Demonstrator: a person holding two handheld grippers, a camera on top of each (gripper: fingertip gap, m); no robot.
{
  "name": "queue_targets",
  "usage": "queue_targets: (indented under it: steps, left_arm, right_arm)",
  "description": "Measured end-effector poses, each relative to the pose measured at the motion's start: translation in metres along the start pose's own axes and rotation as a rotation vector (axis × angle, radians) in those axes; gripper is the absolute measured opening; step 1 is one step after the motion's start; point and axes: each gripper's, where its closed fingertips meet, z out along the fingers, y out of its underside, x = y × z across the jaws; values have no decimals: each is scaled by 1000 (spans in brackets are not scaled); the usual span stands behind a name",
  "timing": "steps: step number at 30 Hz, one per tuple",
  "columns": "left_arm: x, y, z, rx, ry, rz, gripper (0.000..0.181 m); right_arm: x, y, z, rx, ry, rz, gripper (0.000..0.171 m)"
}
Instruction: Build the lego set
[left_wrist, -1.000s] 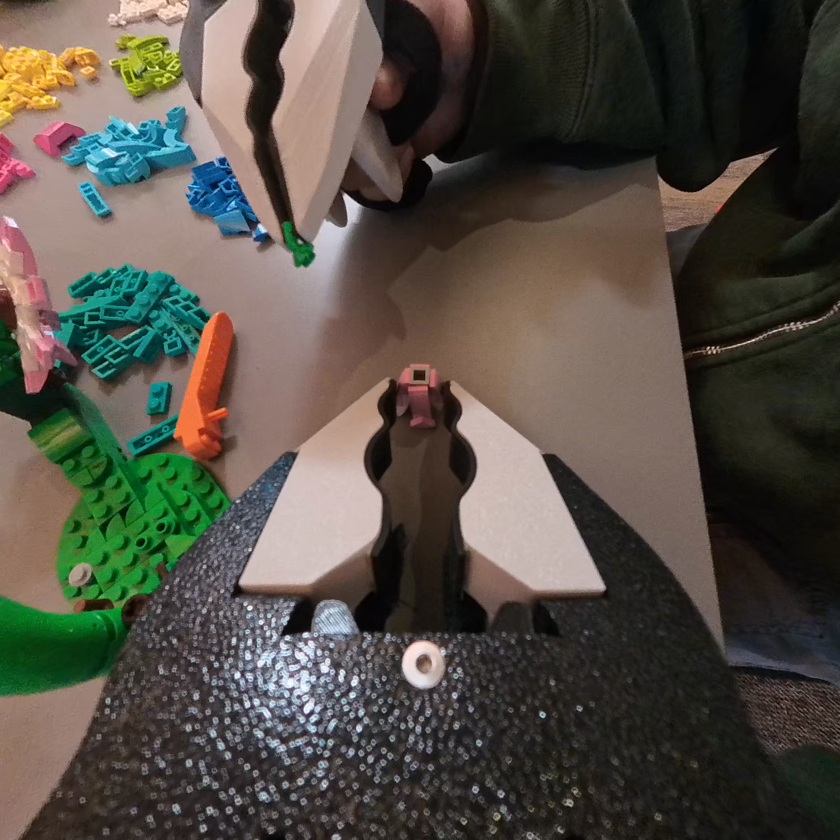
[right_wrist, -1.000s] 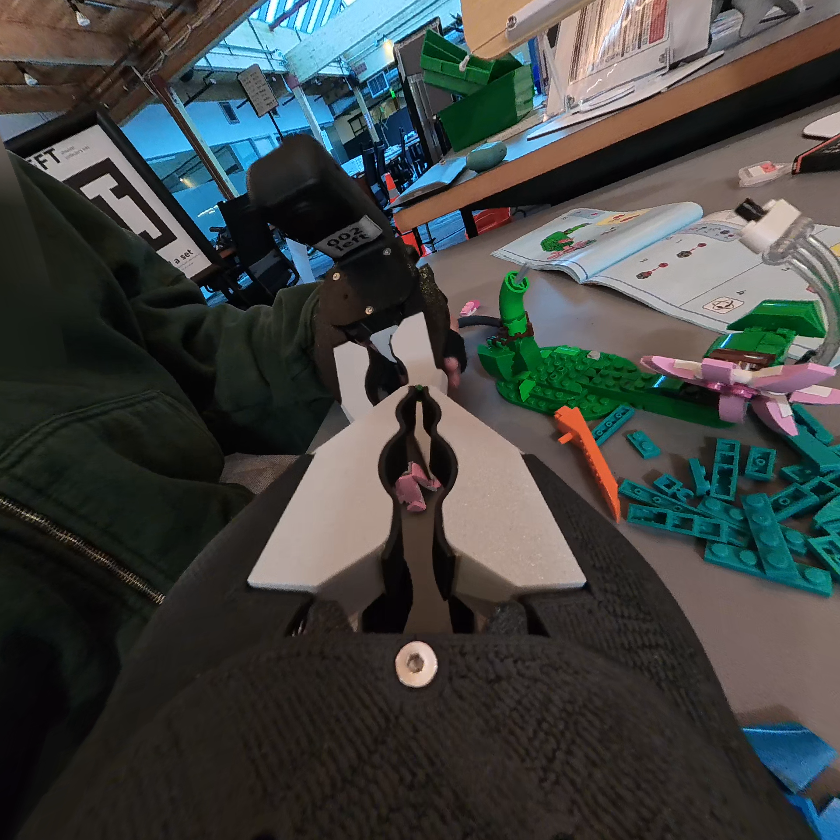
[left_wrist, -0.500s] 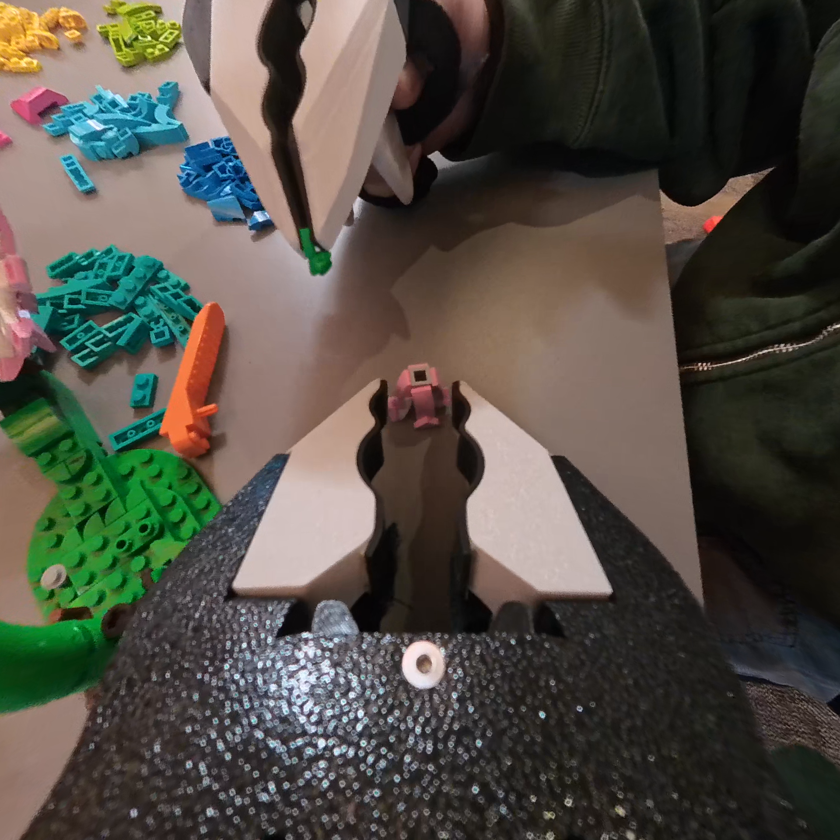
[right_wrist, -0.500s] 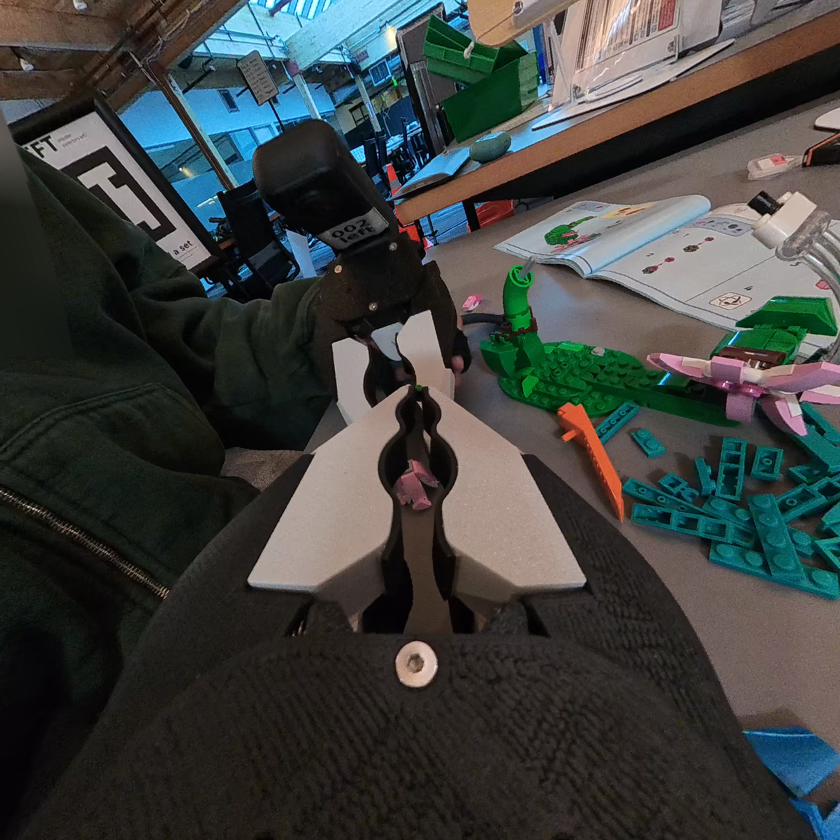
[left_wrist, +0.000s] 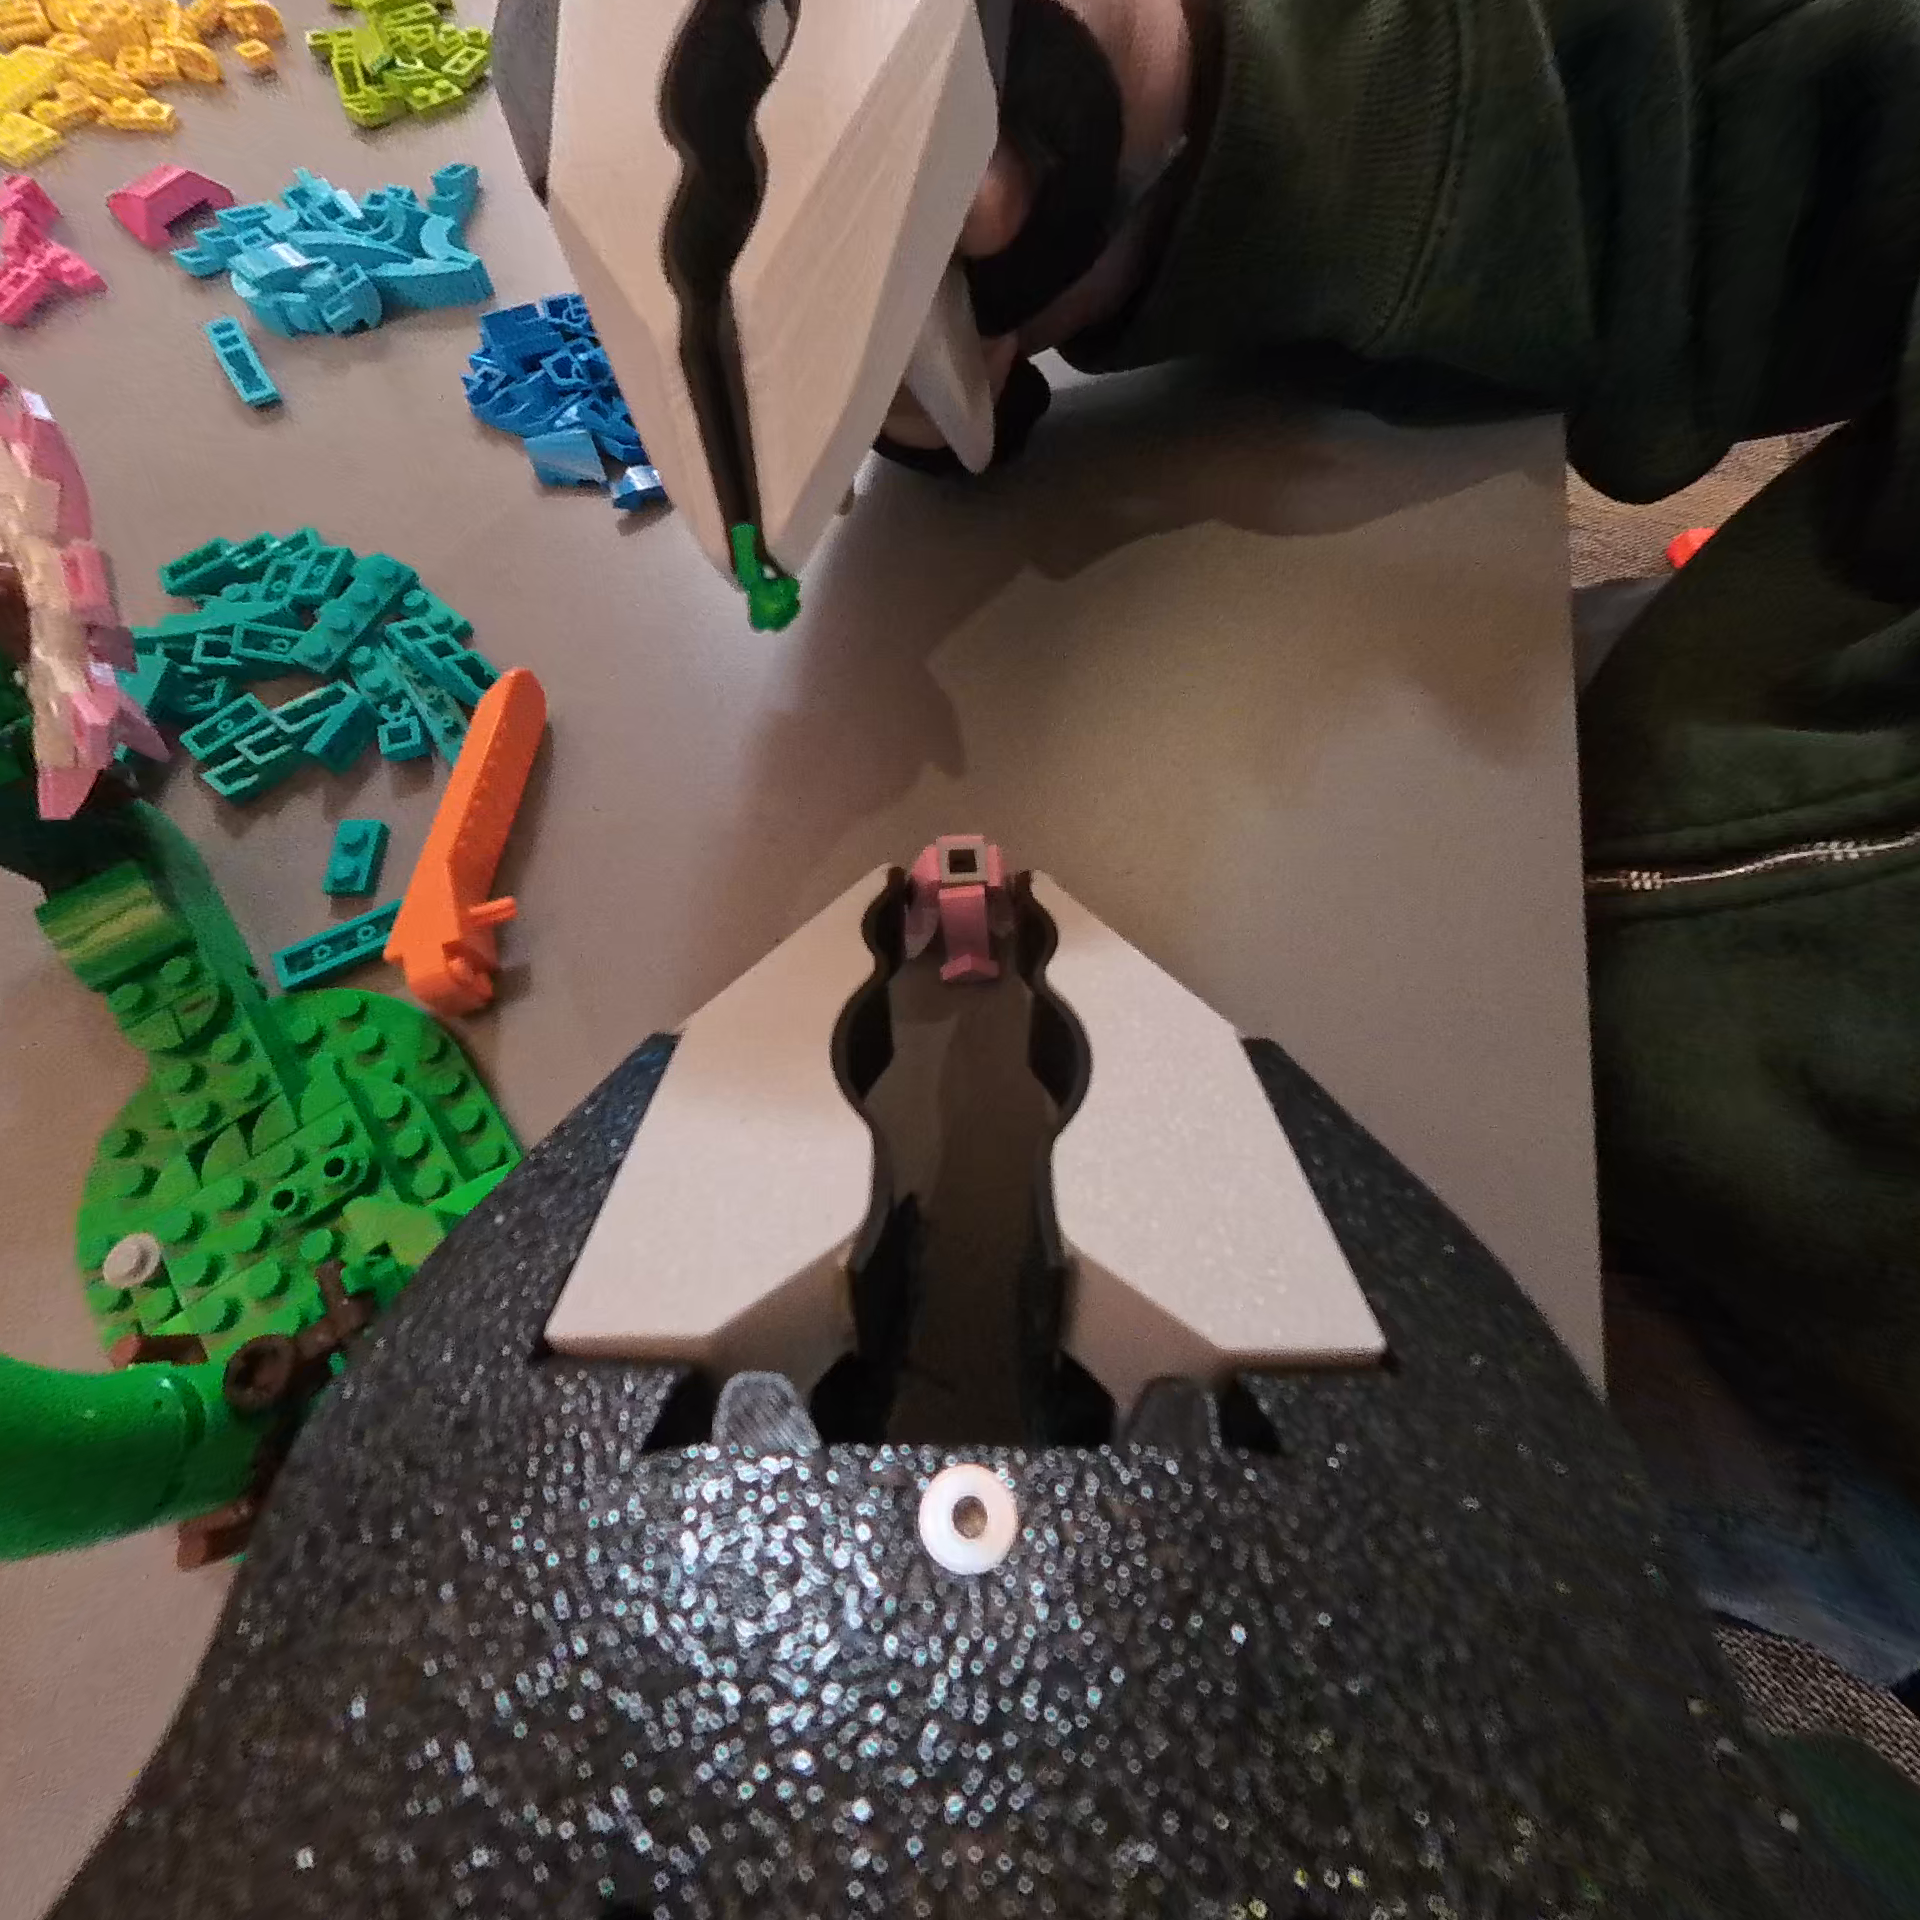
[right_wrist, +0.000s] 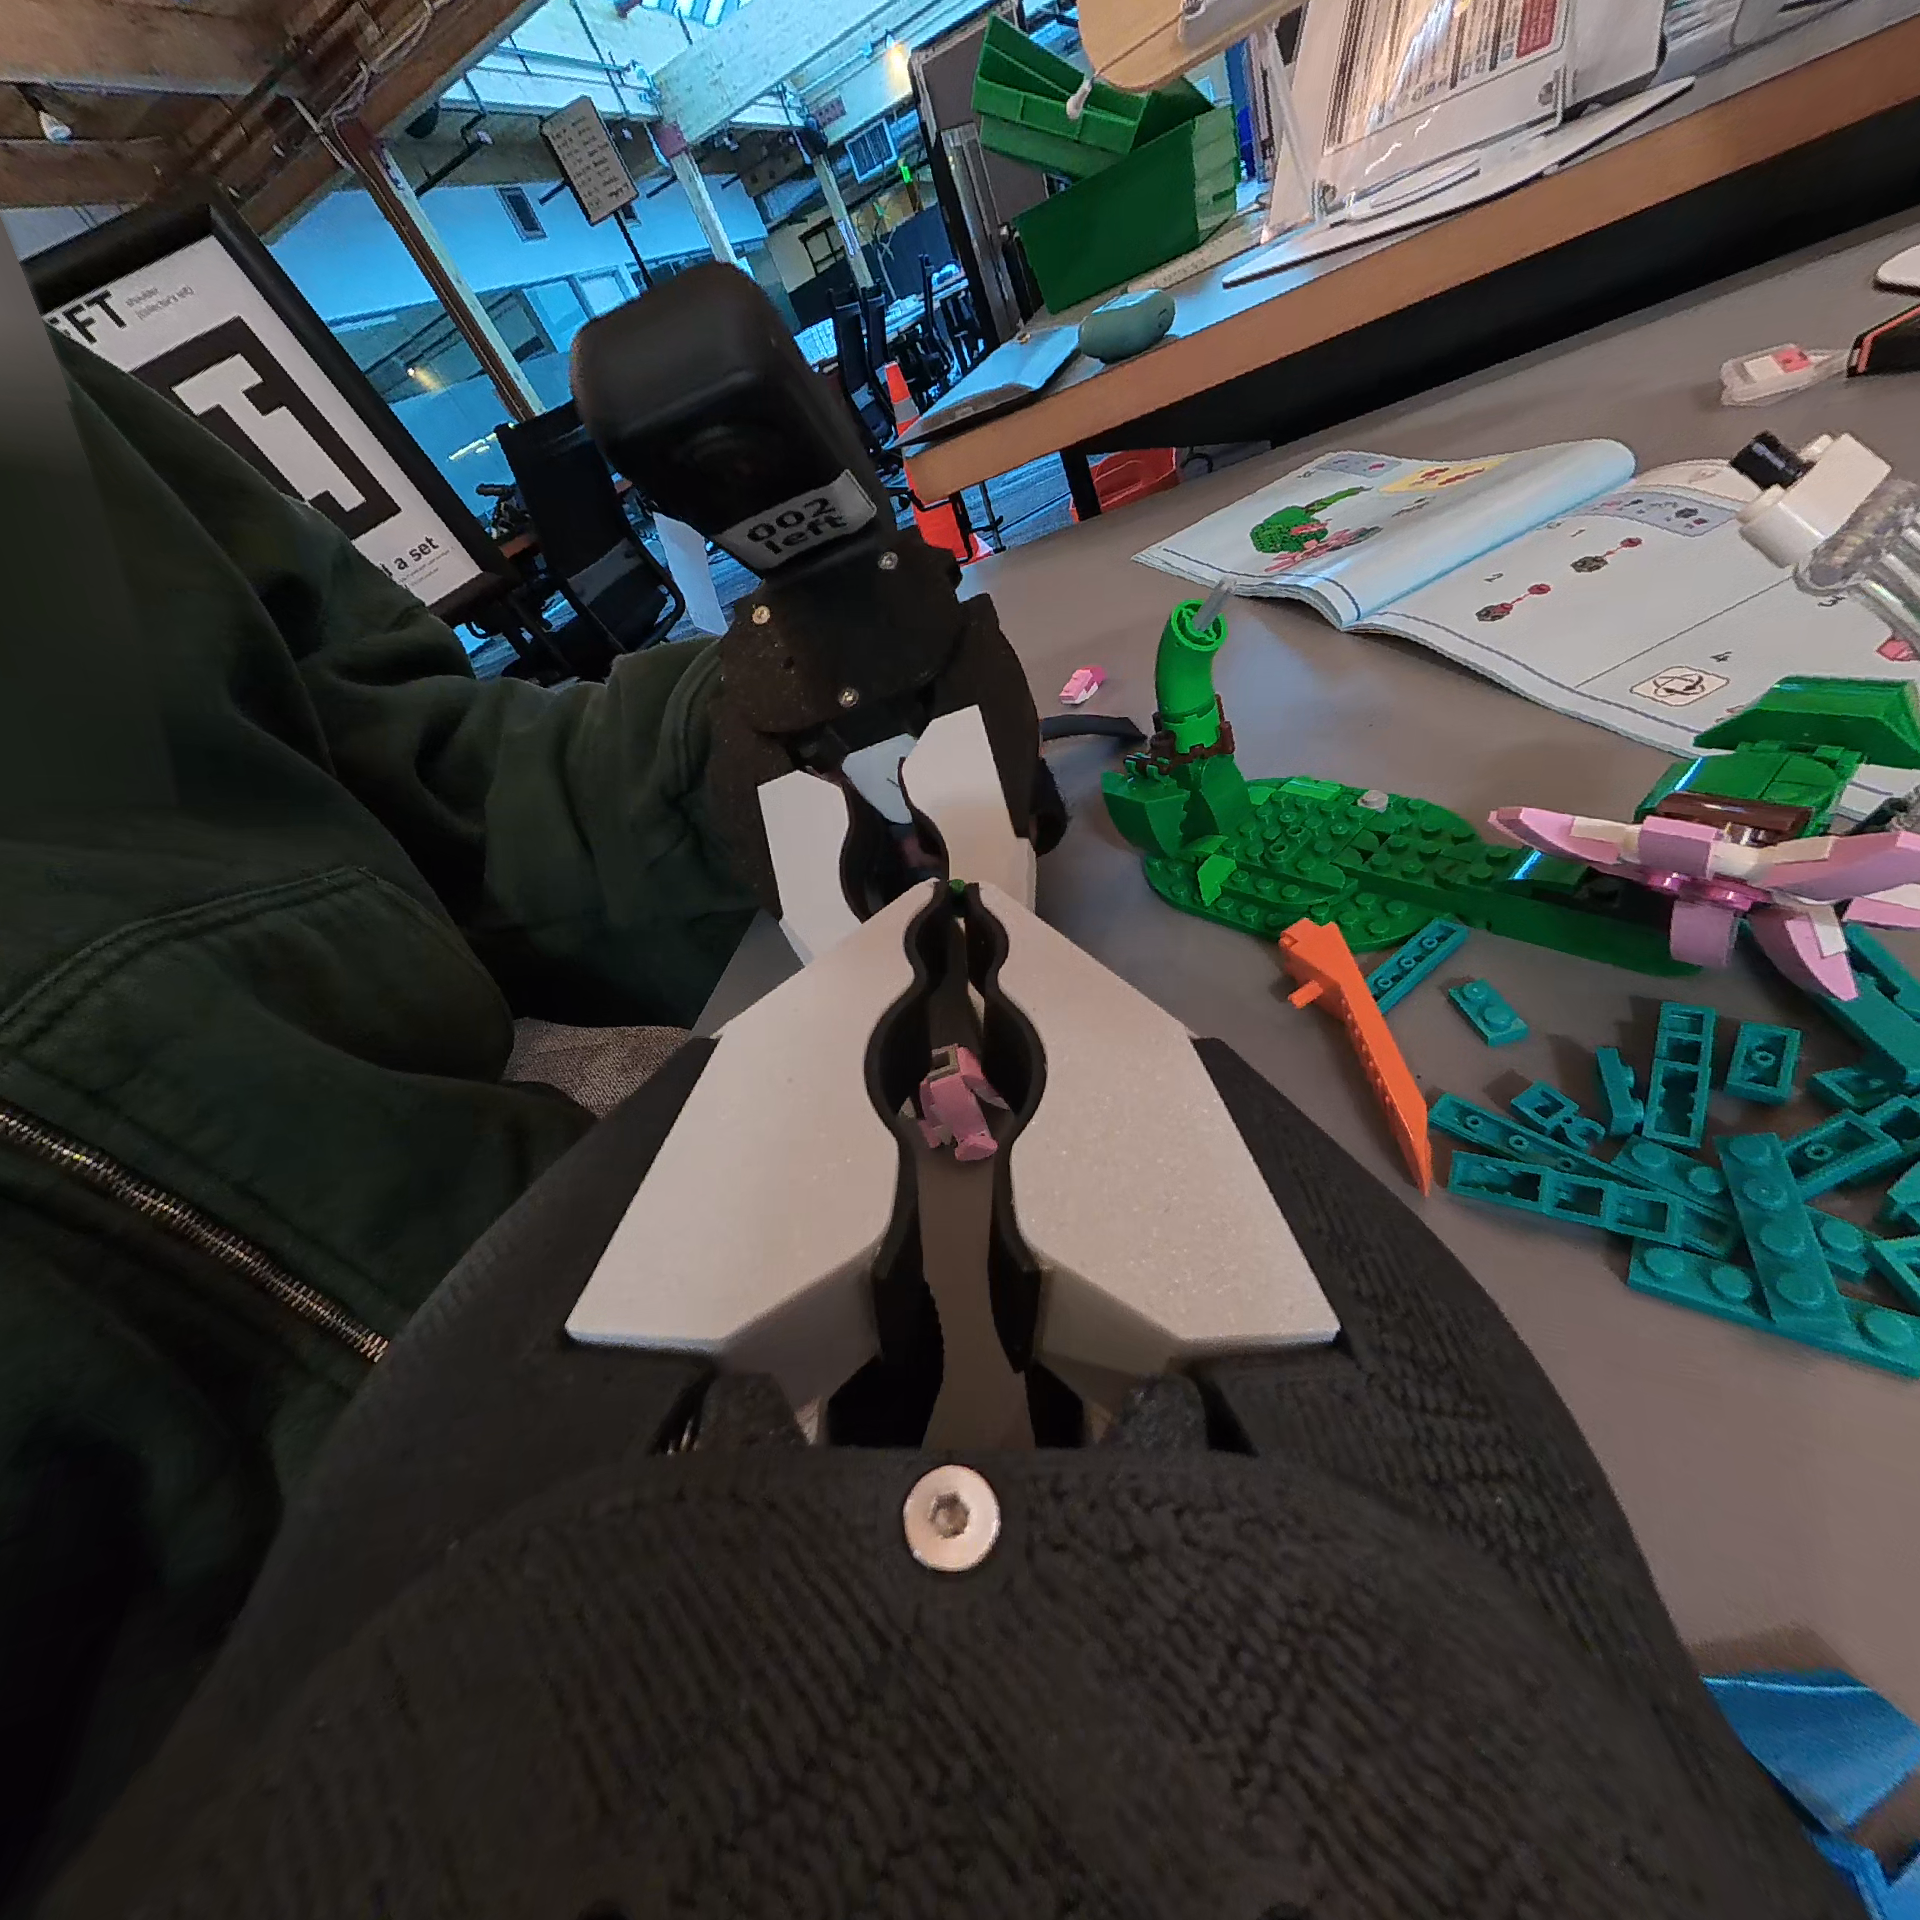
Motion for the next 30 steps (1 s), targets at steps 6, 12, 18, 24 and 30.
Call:
queue_targets:
  steps: [6,12,18,24,30]
  left_arm:
    - [-5,-2,0,11,-40,0,18]
    - [-12,-19,1,78,-5,-65,18]
    - [-18,-21,7,82,-47,-21,18]
    - [-23,-22,9,69,-138,95,18]
    - [-21,-20,12,47,-143,126,17]
  right_arm:
    - [-2,5,-1,-55,25,-91,0]
    - [-6,29,-5,-223,74,-281,0]
    - [-1,33,-10,-280,191,-439,0]
    - [3,33,-11,-368,297,-602,0]
    - [6,39,-8,-451,334,-673,0]
